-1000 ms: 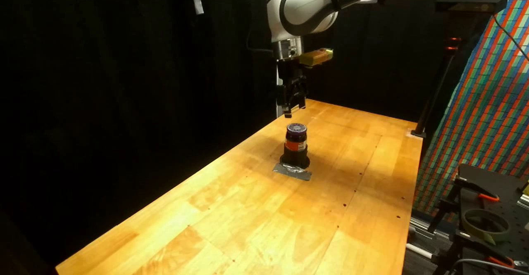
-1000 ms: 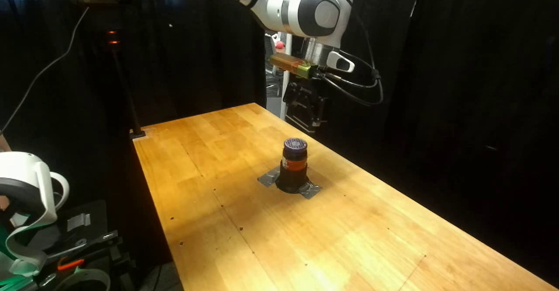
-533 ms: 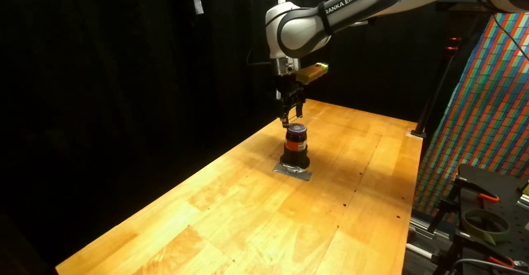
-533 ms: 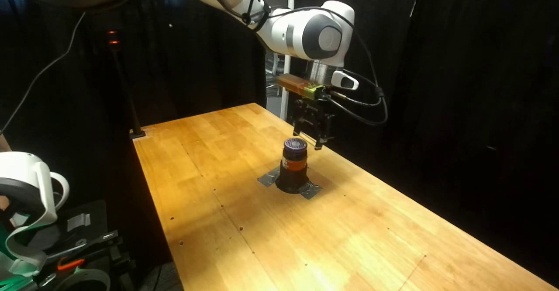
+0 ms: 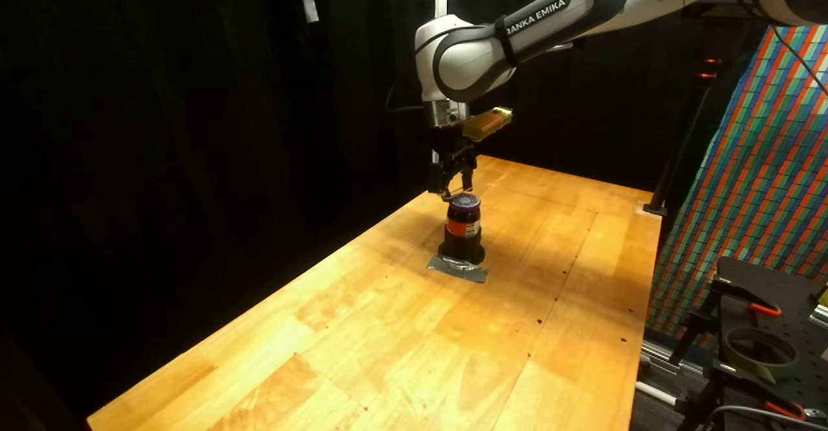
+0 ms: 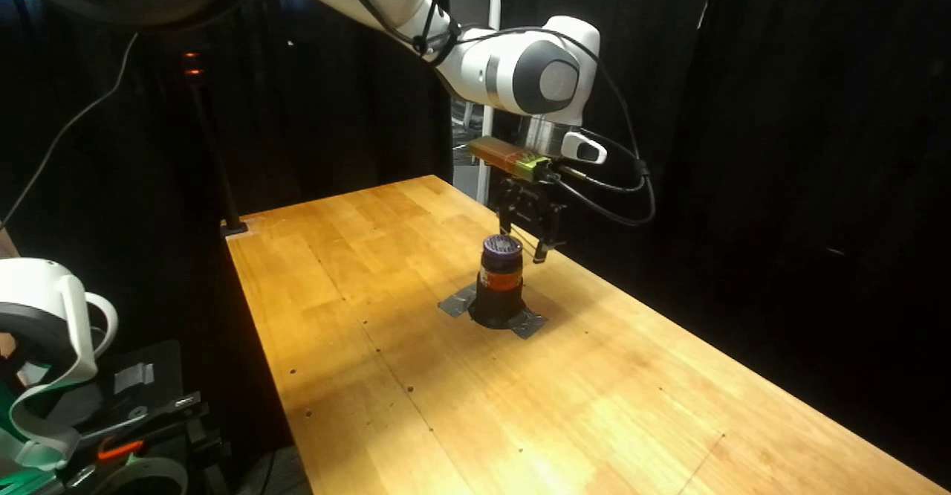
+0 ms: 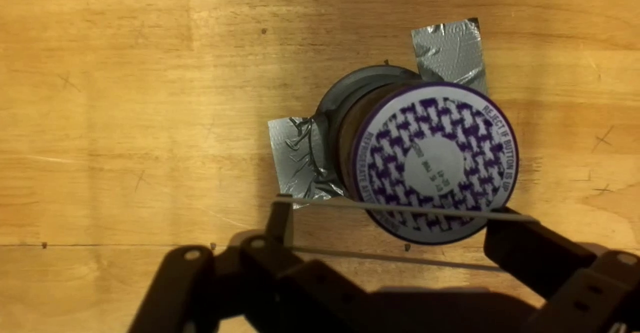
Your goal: Put the rubber band around the brown cup
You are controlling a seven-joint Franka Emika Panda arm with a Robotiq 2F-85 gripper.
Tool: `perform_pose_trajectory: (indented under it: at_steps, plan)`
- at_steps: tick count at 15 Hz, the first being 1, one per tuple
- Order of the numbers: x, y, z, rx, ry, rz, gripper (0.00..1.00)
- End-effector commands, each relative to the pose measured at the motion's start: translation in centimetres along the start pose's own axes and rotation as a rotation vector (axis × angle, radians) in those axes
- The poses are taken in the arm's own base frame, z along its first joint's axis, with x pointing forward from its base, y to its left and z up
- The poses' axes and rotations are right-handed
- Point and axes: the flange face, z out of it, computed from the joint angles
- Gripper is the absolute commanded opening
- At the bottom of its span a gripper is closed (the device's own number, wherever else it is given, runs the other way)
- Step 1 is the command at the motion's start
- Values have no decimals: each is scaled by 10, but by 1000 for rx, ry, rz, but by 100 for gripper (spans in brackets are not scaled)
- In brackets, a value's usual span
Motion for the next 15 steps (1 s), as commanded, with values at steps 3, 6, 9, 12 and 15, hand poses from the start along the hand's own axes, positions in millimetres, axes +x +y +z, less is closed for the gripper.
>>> perform_pose_trajectory:
  at_steps: [3,6,9,12,15]
  plan:
    - [-2,-12,9,9,10,-36,100]
    - [-4,-21,13,5,7,-49,100]
    - [-9,-26,16,6,0,-53,100]
    - [-15,-21,14,6,-9,-38,100]
    - [-27,-11,6,8,-22,-13,100]
